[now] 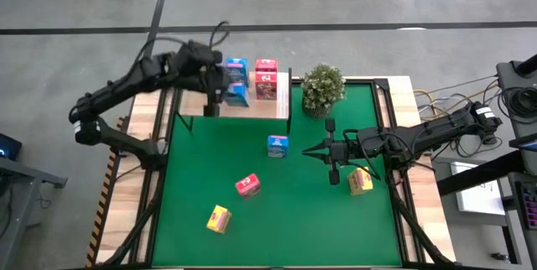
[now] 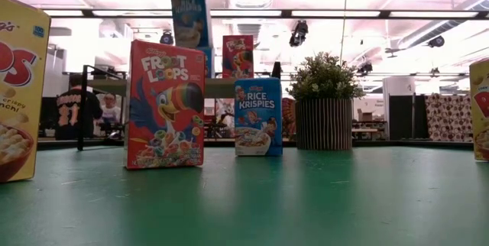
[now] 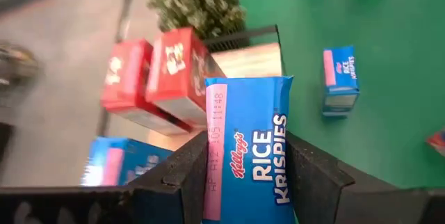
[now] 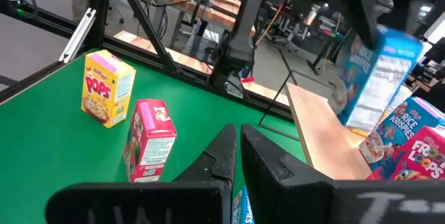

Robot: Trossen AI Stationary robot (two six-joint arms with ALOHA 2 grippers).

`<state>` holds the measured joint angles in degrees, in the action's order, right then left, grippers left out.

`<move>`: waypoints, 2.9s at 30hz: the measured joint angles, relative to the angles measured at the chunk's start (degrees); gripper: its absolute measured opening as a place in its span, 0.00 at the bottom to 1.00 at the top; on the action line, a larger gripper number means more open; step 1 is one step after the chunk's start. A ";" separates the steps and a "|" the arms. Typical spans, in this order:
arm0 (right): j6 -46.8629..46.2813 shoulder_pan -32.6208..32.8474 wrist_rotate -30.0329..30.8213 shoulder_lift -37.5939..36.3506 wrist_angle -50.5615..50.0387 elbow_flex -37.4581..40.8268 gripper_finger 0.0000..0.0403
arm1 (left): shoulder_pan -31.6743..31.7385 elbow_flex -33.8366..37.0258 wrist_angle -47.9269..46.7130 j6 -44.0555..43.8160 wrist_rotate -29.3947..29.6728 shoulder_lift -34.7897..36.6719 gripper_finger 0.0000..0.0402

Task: Stack cereal on shelf
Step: Put the bottom blue cereal box on the shelf aligned with the other blue cereal box

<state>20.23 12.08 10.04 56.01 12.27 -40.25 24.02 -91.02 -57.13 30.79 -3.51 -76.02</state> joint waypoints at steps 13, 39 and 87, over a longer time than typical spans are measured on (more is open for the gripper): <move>-0.11 0.00 0.02 0.00 -0.02 -0.02 0.03 | 7.97 0.15 -0.89 2.23 -6.71 -6.10 0.37; -0.17 0.00 0.02 0.01 -0.02 -0.02 0.03 | 9.80 0.12 -1.04 3.20 -2.97 -8.75 0.37; 0.33 0.00 0.02 0.02 -0.07 -0.02 0.03 | 10.11 0.08 -1.44 1.60 -1.62 -8.46 0.55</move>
<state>20.56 12.08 10.07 56.03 12.21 -40.27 34.13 -90.93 -58.57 32.38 -5.13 -84.48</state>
